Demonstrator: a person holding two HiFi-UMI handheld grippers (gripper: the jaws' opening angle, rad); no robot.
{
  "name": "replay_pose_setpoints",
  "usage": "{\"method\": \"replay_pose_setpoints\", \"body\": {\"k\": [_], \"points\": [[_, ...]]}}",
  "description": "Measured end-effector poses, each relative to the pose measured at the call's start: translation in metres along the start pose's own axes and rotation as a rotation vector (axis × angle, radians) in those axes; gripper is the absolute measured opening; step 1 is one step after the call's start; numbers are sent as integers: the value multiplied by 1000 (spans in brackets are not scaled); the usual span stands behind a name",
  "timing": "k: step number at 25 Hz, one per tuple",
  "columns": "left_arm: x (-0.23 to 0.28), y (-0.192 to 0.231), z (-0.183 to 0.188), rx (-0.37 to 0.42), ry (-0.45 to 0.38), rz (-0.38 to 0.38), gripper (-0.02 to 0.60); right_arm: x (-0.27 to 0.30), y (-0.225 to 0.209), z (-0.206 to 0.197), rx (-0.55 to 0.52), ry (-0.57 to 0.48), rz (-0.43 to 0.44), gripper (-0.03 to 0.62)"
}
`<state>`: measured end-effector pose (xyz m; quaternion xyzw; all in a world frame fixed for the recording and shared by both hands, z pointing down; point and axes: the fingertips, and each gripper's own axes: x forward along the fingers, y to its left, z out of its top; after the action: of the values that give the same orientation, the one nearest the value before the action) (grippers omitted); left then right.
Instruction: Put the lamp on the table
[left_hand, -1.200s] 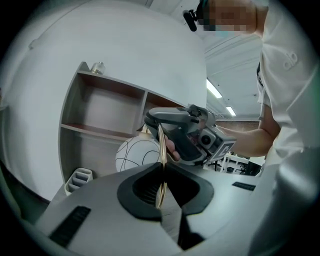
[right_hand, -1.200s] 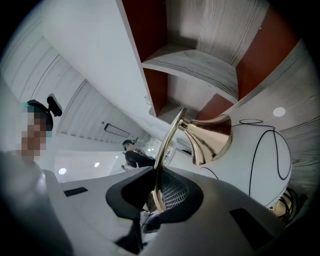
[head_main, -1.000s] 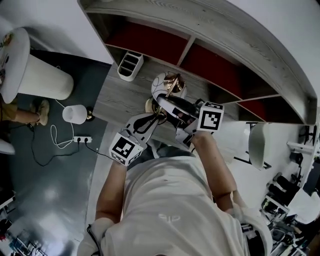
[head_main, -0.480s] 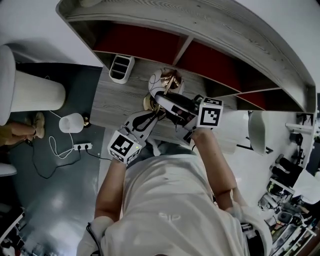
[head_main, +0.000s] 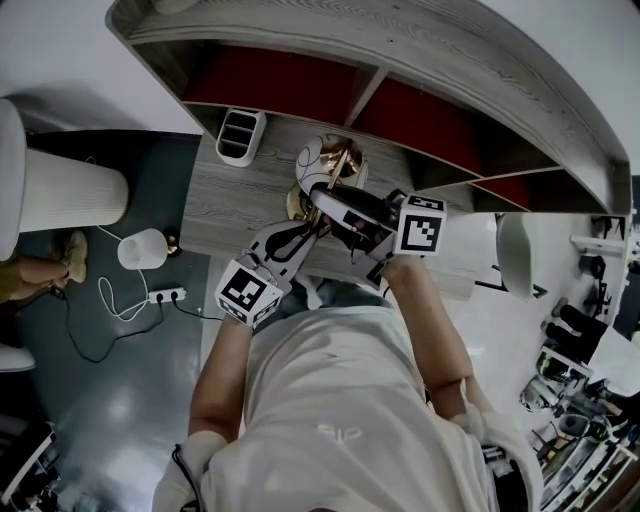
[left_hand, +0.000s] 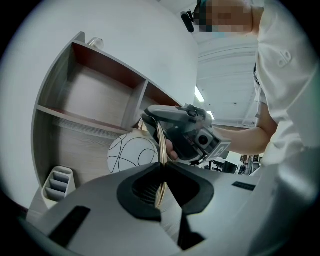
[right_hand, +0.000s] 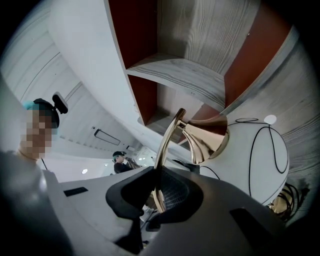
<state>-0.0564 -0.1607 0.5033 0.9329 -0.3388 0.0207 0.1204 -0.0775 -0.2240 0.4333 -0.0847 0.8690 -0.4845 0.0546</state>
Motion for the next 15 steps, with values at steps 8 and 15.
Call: {"method": "replay_pose_setpoints", "body": {"k": [8,15], "points": [[-3,-6,-4,-10,3,6,51,-4,4,-7,-11,-9,-14,58],[-1,-7,-5,-10,12,28,51,-6,4,-5,-35,-41,-30,60]]}}
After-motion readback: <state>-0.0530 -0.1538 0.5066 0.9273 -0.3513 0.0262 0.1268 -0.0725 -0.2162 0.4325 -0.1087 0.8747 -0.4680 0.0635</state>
